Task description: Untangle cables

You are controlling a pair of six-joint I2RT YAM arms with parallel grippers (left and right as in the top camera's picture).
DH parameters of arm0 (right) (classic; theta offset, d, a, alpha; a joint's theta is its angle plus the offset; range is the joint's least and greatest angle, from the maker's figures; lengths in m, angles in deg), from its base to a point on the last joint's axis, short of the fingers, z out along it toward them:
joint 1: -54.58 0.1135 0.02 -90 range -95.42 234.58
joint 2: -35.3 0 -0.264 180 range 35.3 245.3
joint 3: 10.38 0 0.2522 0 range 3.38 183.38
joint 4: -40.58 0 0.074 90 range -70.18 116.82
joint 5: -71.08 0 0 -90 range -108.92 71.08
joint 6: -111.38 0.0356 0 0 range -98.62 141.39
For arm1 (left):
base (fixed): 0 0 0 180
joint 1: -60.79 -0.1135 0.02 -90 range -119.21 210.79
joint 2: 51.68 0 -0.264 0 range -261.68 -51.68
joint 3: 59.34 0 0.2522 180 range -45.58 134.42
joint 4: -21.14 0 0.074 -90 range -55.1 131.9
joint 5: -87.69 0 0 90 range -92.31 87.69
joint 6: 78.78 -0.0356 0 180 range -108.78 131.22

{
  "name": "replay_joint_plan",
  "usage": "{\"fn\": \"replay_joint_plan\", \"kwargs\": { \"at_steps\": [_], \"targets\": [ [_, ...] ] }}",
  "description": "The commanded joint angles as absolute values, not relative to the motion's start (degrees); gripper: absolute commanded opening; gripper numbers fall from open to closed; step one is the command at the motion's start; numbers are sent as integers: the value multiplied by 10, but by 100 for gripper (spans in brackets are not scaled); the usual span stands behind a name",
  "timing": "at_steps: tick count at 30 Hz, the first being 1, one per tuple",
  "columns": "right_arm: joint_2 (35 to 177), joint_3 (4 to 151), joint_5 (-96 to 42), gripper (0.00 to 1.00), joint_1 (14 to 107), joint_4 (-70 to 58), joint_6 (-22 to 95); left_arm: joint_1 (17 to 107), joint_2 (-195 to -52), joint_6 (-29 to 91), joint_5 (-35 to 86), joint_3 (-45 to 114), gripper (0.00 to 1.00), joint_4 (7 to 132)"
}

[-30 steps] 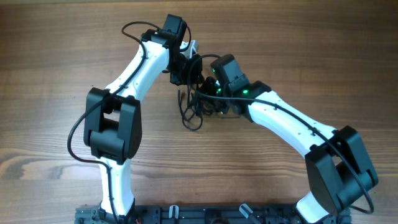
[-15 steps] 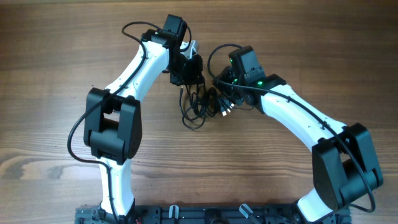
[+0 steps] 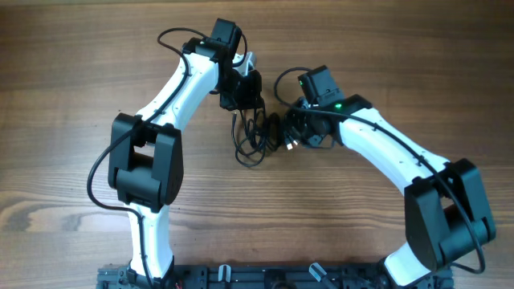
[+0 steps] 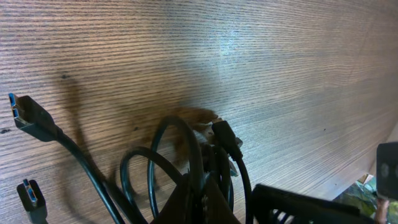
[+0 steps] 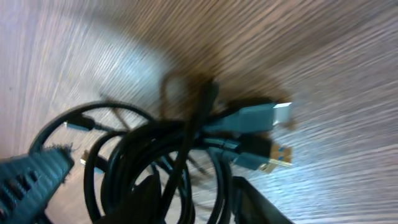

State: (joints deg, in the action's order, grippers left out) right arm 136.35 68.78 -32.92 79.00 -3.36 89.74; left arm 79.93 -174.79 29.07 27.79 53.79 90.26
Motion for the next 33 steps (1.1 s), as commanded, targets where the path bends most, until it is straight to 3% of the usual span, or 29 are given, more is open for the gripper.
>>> {"fn": "replay_joint_plan", "kwargs": {
  "at_steps": [1, 8, 12, 15, 18, 27, 33],
  "targets": [
    [1371, 694, -404, 47, 763, -36, 904, 801, -1745, 282, 283, 536, 4, 905],
    [1371, 683, -419, 54, 787, -32, 1020, 801, -1745, 282, 283, 536, 4, 905],
    [1371, 661, -377, 46, 808, 5, 1099, 801, -1745, 282, 283, 536, 4, 905],
    [1371, 658, -315, 33, 815, 8, 1109, 801, -1745, 281, 283, 536, 4, 905],
    [1371, 658, -265, 4, 815, -7, 1103, 801, -1745, 282, 283, 536, 4, 905],
    [1348, 663, -219, 4, 814, -5, 1002, 801, -1745, 282, 283, 536, 4, 905],
    [1335, 665, -300, 4, 818, 10, 994, 801, -1745, 282, 283, 536, 4, 905]
  ]
}}
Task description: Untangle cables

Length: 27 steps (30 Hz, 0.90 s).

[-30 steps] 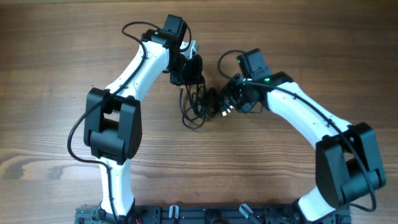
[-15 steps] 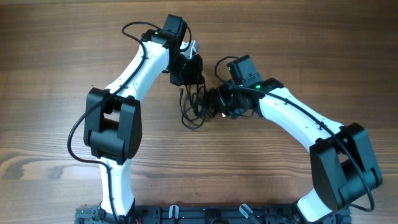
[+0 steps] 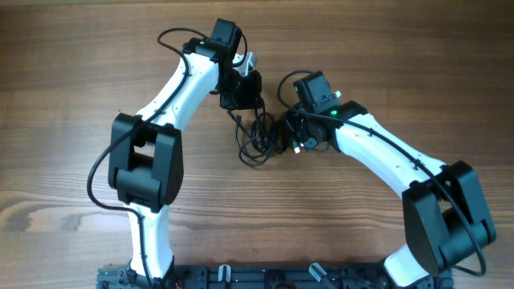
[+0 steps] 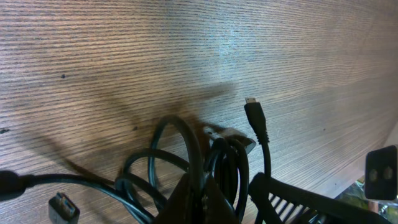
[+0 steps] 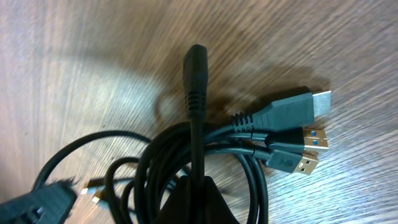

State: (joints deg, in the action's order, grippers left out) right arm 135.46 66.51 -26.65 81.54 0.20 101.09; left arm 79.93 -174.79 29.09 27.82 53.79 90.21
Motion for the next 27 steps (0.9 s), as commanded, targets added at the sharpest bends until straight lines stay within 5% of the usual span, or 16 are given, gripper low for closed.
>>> {"fn": "replay_joint_plan", "kwargs": {
  "at_steps": [1, 16, 27],
  "targets": [
    [1335, 665, -308, 4, 823, 15, 993, 801, -1745, 282, 283, 536, 4, 905],
    [1335, 665, -297, 4, 913, 104, 959, 801, -1745, 282, 283, 536, 6, 905],
    [1335, 665, -323, 5, 884, 184, 746, 801, -1745, 279, 215, 536, 52, 919]
  ]
}}
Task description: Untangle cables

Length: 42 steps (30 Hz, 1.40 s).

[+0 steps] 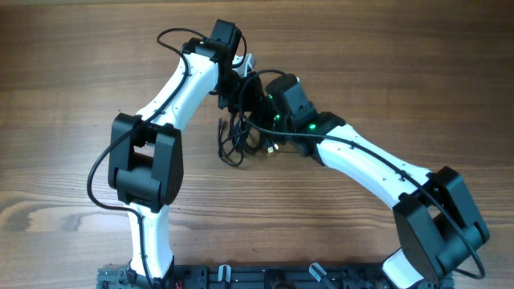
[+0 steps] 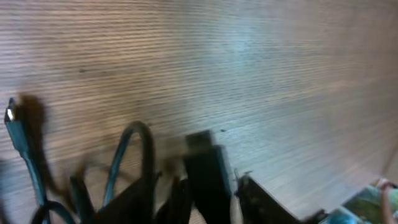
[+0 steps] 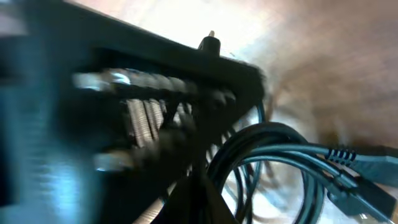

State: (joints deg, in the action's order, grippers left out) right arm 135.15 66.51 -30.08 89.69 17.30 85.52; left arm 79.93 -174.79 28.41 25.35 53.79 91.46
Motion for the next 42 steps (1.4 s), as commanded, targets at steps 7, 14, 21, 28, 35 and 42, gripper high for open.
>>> {"fn": "replay_joint_plan", "kwargs": {
  "at_steps": [7, 14, 21, 28, 35, 42],
  "targets": [
    [1335, 665, -348, 4, 865, 166, 692, 801, -1745, 258, 213, 536, 54, 931],
    [1335, 665, -370, 4, 828, 126, 726, 801, -1745, 251, 217, 536, 45, 953],
    [1335, 665, -391, 4, 813, 115, 727, 805, -1745, 267, 217, 536, 38, 976],
    [1335, 665, -374, 4, 778, 97, 798, 806, -1745, 267, 216, 536, 74, 971],
    [1335, 665, -331, 4, 772, 52, 834, 806, -1745, 280, 216, 536, 77, 971],
    [1335, 665, -326, 4, 772, -20, 918, 806, -1745, 286, 216, 536, 70, 971]
  ]
}}
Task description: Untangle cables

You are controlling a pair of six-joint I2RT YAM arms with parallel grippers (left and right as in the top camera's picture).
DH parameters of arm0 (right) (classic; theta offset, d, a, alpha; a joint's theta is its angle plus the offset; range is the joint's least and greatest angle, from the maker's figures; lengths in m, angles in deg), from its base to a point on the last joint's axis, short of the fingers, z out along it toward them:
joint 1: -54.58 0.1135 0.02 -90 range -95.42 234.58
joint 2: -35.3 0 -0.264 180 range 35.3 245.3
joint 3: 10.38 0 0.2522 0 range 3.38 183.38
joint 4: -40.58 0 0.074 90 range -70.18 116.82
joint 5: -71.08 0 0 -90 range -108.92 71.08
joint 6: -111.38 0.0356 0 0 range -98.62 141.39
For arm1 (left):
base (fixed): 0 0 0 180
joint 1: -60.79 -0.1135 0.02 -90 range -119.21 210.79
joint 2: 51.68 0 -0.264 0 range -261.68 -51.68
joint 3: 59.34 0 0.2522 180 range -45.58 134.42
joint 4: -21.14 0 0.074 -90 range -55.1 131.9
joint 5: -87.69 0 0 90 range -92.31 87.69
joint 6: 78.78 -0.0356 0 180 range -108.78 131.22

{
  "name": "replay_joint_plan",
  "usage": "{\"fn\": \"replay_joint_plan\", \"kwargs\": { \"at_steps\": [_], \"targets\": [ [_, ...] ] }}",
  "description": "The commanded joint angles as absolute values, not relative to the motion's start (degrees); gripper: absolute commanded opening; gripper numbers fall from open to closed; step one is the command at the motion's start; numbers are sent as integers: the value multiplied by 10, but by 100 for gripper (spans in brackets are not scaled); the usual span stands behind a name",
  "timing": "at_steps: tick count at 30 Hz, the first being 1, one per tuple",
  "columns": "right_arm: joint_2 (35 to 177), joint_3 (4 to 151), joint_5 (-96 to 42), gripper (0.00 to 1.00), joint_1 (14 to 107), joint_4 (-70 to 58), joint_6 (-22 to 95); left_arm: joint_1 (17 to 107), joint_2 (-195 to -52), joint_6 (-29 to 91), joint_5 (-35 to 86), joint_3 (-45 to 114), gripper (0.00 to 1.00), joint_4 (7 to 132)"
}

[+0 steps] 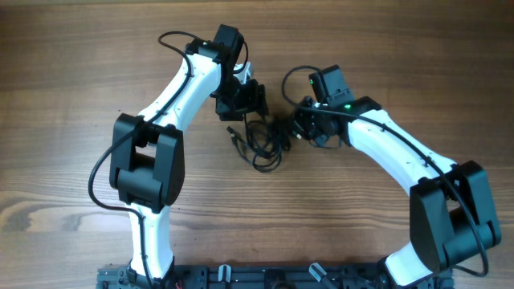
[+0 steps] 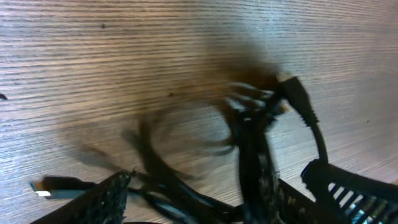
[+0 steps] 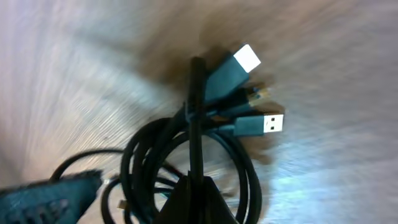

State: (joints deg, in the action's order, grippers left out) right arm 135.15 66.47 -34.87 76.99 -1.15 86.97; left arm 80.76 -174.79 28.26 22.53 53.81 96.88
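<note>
A tangle of black cables [image 1: 262, 141] lies on the wooden table between the two arms. My left gripper [image 1: 243, 100] [image 2: 193, 202] is at the tangle's upper left, open, with blurred strands running between its spread fingers [image 2: 102, 196]. My right gripper [image 1: 303, 128] [image 3: 194, 196] is at the tangle's right side, shut on one cable [image 3: 196, 118] that rises out of the coils. Beyond that cable lie a grey plug [image 3: 239, 65] and a USB plug [image 3: 266, 124]. A loose plug end [image 1: 232, 132] sticks out at the tangle's left.
Bare wooden table [image 1: 72, 48] surrounds the tangle on all sides. The right gripper's black body [image 2: 348, 193] shows at the edge of the left wrist view, close to the left fingers. Both arm bases stand at the near edge.
My left gripper, then shut on the cables, is now open. My right gripper has moved from right up against the left gripper back to the right, and the tangle sits further right.
At first both grippers were shut on the tangle, left at its top, right at its right side. Then the plugs had shifted a little. Later the right gripper was pressed close to the left one with the tangle further left. Now it is back right and the left is open.
</note>
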Motion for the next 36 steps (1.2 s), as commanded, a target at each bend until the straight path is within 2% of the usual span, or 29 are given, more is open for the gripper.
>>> {"fn": "replay_joint_plan", "kwargs": {
  "at_steps": [1, 7, 13, 15, 20, 22, 25, 27, 33, 36],
  "targets": [
    [1335, 665, -333, 4, 772, -20, 918, 806, -1745, 286, 216, 536, 70, 971],
    [1335, 665, -421, 4, 773, 24, 837, 822, -1745, 297, 216, 536, 72, 965],
    [1335, 665, -424, 4, 784, 36, 798, 845, -1746, 301, 216, 536, 74, 959],
    [1335, 665, -424, 4, 788, 46, 798, 846, -1752, 316, 216, 536, 72, 960],
    [1335, 665, -423, 5, 792, 53, 799, 845, -1782, 342, 223, 536, 49, 958],
    [1335, 665, -419, 4, 792, 53, 799, 845, -1793, 342, 237, 536, 34, 956],
    [1335, 665, -408, 4, 792, 53, 798, 845, -1799, 342, 251, 536, 22, 949],
    [1335, 665, -408, 4, 792, 54, 798, 845, -1799, 341, 251, 536, 6, 948],
    [1335, 665, -480, 4, 792, 99, 698, 824, -1798, 342, 255, 537, 4, 945],
    [1336, 665, -479, 4, 792, 103, 675, 793, -1798, 342, 294, 537, 4, 950]
  ]
}}
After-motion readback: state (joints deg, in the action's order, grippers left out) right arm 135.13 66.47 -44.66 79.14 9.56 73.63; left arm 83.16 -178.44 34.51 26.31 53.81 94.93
